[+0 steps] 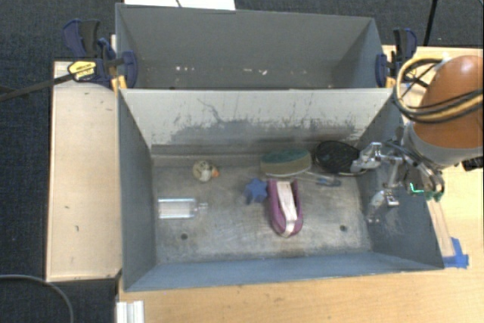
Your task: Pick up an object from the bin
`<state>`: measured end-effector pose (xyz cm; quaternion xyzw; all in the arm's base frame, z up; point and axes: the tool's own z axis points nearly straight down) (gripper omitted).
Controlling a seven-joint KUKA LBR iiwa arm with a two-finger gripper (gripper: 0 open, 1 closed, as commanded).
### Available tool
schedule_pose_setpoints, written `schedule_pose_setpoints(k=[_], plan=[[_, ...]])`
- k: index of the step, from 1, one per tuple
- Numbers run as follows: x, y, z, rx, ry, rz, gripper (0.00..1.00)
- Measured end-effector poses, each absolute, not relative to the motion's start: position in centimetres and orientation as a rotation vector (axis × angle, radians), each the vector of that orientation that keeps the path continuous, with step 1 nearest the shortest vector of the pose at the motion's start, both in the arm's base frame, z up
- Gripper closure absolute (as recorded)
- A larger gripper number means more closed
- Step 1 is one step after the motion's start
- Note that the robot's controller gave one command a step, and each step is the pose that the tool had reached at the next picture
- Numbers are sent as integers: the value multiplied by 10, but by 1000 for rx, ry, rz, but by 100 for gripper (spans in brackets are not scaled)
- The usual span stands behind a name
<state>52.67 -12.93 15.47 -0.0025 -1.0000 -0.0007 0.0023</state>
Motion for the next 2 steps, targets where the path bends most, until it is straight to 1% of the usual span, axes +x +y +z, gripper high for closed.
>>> schedule_pose_setpoints(k=[1,2], plan=[[559,-105,139,553,-3098,0,0],[589,-108,116,241,-3132,-6,0]])
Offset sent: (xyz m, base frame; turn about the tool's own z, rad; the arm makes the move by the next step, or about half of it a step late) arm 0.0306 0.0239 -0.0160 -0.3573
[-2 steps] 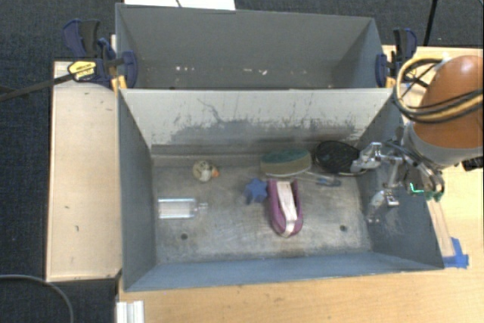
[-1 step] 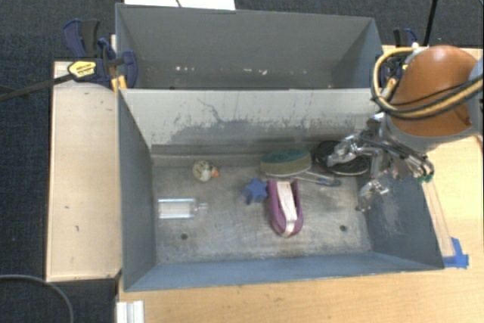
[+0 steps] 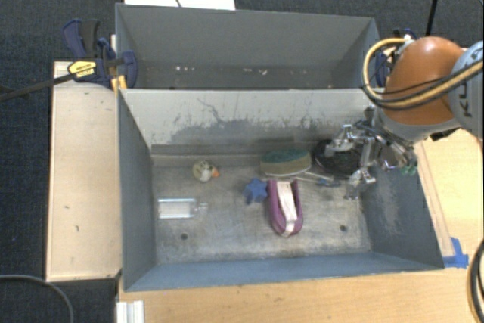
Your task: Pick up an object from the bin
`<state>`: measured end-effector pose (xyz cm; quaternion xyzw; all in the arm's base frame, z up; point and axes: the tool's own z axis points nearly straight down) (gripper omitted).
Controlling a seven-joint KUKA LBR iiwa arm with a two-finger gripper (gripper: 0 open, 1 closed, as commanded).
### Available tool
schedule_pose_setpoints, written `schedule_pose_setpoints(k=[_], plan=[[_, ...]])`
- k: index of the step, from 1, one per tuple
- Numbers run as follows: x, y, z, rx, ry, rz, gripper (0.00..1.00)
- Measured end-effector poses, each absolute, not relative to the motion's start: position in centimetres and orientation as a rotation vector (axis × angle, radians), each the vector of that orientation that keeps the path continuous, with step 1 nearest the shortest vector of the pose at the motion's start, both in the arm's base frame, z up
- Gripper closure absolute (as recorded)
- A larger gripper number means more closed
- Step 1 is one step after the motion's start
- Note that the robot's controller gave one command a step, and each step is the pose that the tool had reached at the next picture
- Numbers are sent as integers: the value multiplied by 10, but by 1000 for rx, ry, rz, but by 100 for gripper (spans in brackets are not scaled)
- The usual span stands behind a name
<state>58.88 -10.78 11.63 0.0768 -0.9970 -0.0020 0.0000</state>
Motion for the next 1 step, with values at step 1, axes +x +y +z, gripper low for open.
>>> schedule_pose_setpoints(k=[1], plan=[[595,-113,98,454,-3128,4,0]])
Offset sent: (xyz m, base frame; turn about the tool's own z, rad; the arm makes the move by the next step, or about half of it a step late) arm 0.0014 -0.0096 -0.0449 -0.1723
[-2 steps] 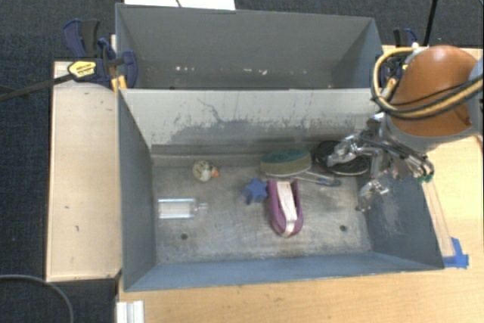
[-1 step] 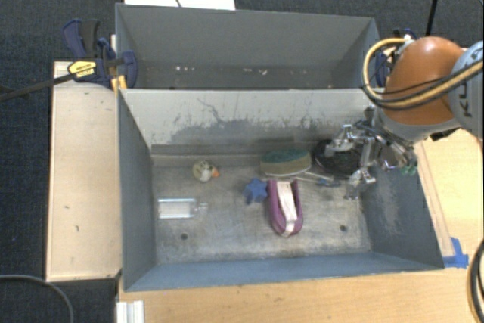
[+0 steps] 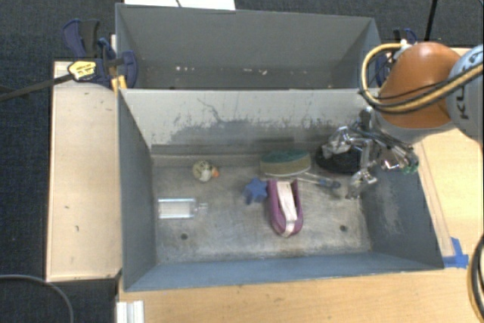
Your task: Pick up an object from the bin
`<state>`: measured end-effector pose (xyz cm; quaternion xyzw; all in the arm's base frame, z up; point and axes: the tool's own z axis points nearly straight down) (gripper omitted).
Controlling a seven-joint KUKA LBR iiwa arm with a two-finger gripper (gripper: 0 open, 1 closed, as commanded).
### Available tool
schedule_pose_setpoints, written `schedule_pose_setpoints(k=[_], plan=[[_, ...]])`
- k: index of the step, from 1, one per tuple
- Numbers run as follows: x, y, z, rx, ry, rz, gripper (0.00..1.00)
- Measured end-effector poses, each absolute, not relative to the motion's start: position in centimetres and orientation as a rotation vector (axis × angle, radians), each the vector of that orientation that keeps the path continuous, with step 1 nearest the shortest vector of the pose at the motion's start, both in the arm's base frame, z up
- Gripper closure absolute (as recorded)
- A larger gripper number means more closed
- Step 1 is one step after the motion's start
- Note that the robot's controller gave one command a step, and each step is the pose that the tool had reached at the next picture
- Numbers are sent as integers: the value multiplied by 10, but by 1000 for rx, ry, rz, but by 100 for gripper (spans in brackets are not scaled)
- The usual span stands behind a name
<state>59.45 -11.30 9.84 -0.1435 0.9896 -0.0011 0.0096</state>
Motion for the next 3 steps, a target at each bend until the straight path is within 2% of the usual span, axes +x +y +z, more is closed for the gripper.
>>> schedule_pose_setpoints(k=[1,2,3], plan=[[591,-114,93,-453,3100,-2,100],[588,-102,209,-991,2972,-6,100],[587,-102,206,-987,2978,0,0]])
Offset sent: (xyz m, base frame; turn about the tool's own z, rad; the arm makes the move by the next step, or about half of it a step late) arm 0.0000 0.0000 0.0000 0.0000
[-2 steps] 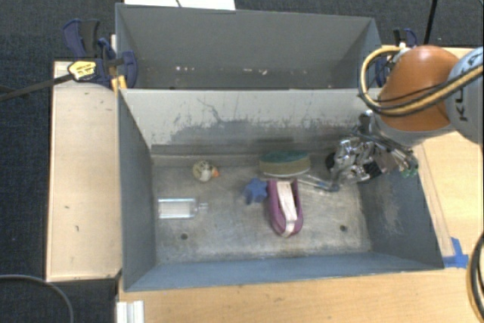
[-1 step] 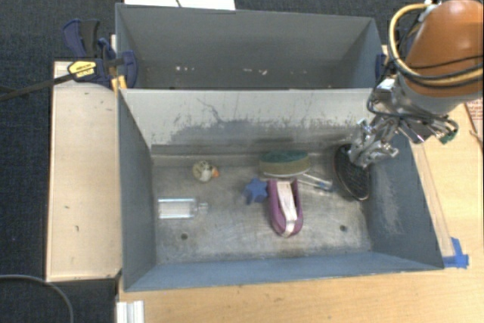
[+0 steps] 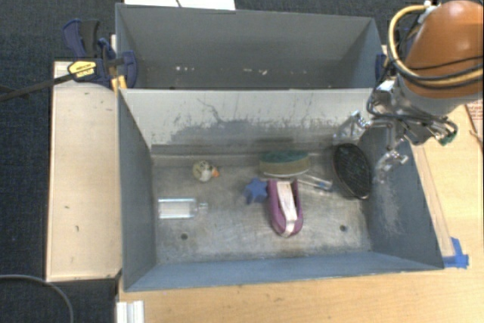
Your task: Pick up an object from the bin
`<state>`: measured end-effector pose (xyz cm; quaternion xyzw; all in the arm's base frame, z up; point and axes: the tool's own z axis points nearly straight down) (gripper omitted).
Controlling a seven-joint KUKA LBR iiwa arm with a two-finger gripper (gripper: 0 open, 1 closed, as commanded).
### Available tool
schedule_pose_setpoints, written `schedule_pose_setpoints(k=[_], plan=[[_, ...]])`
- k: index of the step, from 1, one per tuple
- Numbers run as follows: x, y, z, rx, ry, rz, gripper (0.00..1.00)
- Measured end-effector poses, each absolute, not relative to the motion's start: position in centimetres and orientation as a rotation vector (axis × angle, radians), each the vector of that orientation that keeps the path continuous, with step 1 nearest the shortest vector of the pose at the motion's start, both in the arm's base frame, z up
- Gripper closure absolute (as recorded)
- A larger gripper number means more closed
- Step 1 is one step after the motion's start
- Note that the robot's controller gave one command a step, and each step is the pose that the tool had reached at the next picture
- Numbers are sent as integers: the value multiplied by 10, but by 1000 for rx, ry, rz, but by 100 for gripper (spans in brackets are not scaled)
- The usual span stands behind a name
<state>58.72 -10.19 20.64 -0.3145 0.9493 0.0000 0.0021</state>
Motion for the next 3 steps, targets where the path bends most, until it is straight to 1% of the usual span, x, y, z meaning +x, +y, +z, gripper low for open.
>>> schedule_pose_setpoints(k=[1,2,3], plan=[[589,-75,125,-1120,2938,8,0],[594,-23,89,-1112,2916,-10,0],[577,5,155,-1271,2862,-3,0]])
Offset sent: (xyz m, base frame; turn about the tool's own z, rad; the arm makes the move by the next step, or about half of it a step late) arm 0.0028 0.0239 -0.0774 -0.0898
